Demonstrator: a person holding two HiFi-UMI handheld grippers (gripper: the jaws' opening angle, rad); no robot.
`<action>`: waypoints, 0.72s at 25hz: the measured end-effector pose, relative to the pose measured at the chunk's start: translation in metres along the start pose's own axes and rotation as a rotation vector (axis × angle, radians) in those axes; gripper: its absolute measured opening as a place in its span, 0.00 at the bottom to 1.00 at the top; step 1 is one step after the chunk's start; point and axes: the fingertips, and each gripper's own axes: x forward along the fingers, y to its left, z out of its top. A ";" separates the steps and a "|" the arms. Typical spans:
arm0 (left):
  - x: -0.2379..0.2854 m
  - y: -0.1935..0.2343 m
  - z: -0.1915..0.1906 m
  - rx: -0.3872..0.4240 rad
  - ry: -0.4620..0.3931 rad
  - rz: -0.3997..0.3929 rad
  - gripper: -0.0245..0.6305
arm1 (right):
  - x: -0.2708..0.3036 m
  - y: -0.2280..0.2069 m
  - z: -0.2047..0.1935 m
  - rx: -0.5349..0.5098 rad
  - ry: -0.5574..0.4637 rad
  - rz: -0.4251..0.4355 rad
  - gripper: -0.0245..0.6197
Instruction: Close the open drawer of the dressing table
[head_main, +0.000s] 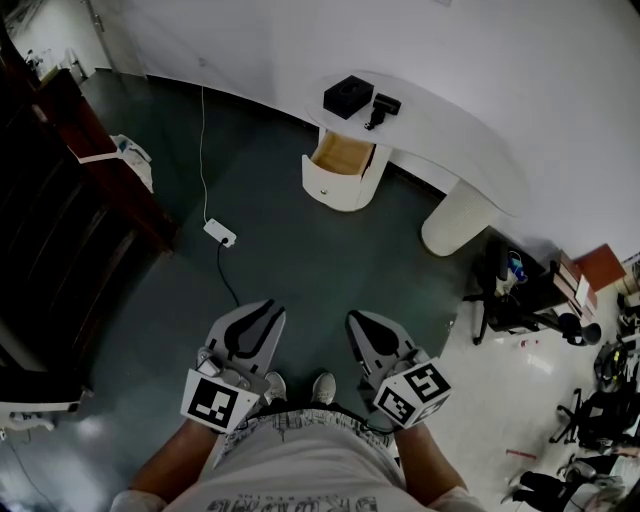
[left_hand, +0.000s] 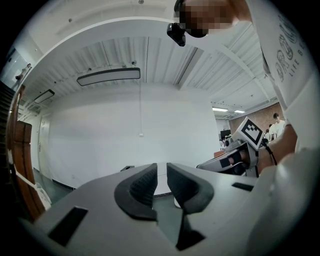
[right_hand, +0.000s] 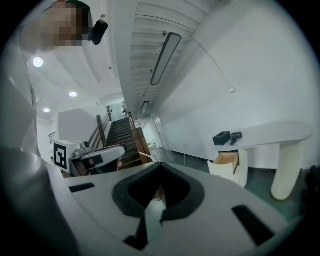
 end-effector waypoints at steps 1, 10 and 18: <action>0.000 0.001 0.000 -0.003 0.000 0.001 0.15 | 0.000 0.000 0.000 0.001 0.001 -0.001 0.05; 0.003 0.002 -0.003 -0.004 0.015 0.003 0.24 | 0.000 -0.001 -0.001 0.005 0.011 0.003 0.05; 0.008 -0.001 -0.008 -0.009 0.025 0.020 0.30 | -0.004 -0.006 -0.003 0.007 0.012 0.016 0.05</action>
